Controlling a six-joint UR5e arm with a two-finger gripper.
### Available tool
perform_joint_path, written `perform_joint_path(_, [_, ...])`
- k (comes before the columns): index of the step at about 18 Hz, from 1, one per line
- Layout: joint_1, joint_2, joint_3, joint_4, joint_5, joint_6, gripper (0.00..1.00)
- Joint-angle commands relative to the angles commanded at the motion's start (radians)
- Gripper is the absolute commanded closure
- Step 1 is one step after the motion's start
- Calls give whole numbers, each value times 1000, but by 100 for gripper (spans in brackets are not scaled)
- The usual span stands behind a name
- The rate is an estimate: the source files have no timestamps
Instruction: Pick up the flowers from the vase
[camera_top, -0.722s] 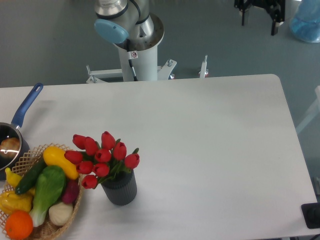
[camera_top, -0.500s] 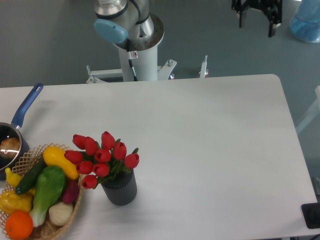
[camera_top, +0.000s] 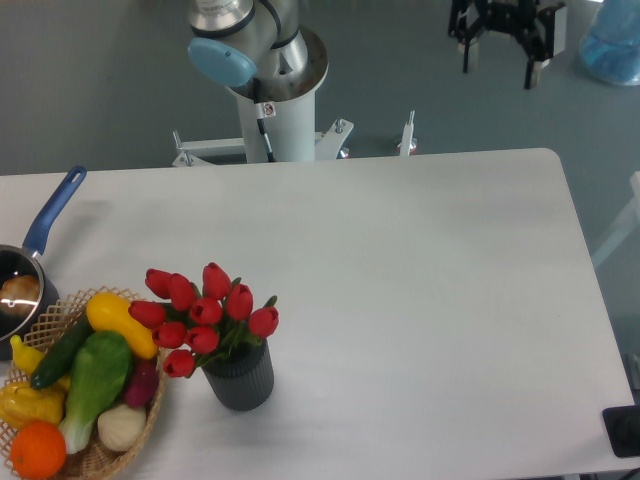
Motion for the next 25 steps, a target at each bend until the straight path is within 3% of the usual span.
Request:
perform_joint_path(5, [-2,-1,-32,-12,-14,-12,0])
perform_joint_path(10, [-50,-51,-26,-2,-92,-195,0])
perform_joint_path(19, [-210,-66,-45,-5,-94,-198,0])
perform_joint_path(25, [-238,-80,-54,-17,-190,-202,0])
